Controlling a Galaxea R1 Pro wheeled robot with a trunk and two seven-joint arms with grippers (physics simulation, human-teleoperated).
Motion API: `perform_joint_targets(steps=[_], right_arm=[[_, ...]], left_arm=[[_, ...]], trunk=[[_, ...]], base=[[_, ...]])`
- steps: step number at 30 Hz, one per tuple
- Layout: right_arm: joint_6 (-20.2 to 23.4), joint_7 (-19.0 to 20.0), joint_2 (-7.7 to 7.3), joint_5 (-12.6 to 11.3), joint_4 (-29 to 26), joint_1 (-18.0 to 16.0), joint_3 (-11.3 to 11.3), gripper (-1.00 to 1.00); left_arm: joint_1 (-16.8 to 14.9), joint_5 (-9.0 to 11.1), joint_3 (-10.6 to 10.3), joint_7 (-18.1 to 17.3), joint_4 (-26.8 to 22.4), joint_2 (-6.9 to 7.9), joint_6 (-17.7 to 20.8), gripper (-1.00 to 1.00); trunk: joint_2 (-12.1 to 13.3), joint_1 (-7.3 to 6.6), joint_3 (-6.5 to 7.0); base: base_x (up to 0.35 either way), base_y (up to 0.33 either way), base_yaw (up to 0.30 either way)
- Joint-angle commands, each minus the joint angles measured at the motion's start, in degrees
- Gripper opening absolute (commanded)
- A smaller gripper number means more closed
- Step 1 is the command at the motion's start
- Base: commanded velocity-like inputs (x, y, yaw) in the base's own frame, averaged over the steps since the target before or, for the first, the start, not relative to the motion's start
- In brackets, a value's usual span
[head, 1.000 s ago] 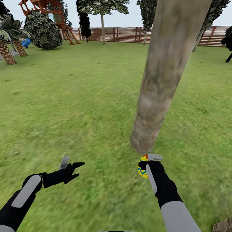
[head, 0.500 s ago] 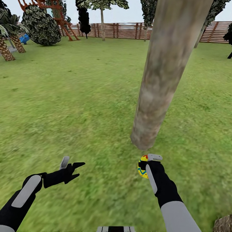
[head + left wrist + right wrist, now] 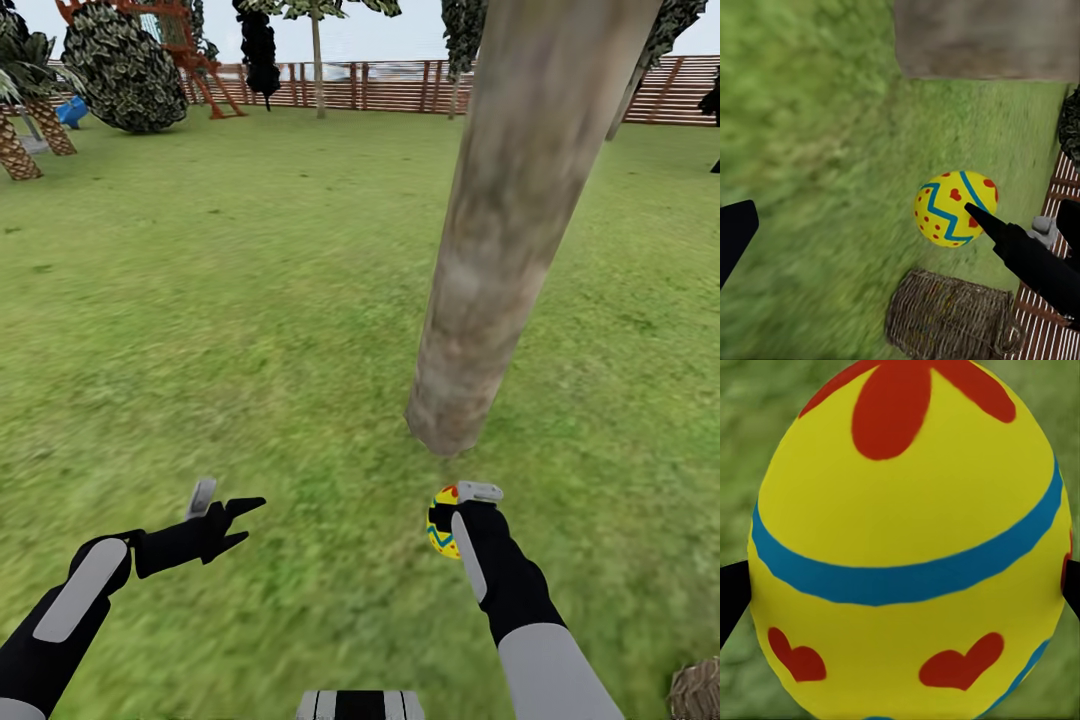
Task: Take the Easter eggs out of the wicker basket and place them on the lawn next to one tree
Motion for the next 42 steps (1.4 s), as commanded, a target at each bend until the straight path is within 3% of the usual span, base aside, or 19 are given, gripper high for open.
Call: perform_joint_targets(steps=[1,5,11,16,42], right_arm=[[0.25,-0.21,0.05,-0.12,0.14,-0.07,-0.09,-1.0],[0.98,-0.28,0.05,-0.2,0.27,-0.18,-0.09,-1.0],[1.61,-0.44,0.05,-1.28,0.22,-0.27,-0.09,-1.0],[5.43,-0.45,0.05,-1.39,0.13,-0.27,-0.09,-1.0],[5.28,-0.28,0.05,-1.49,-0.54,-0.27,-0.09,-1.0]], left_arm=[[-0.03,-0.43,-0.06,-0.53,0.0,0.04,0.05,1.0],[-0.02,-0.43,-0.09,-0.53,-0.05,0.04,0.08,1.0],[-0.03,-0.43,-0.12,-0.53,-0.01,0.04,0.05,1.0],[-0.02,-0.43,-0.51,-0.53,-0.02,0.04,0.07,1.0],[-0.03,-0.43,-0.98,-0.53,-0.07,0.04,0.05,1.0]], trunk=[[-0.43,0.21,-0.32],[-2.04,1.09,-1.41],[-2.44,1.31,-2.15],[-4.44,2.41,-3.52],[-4.79,3.08,-11.7]], base=[[0.0,0.0,0.0],[0.0,0.0,0.0],[0.0,0.0,0.0],[0.0,0.0,0.0],[0.0,0.0,0.0]])
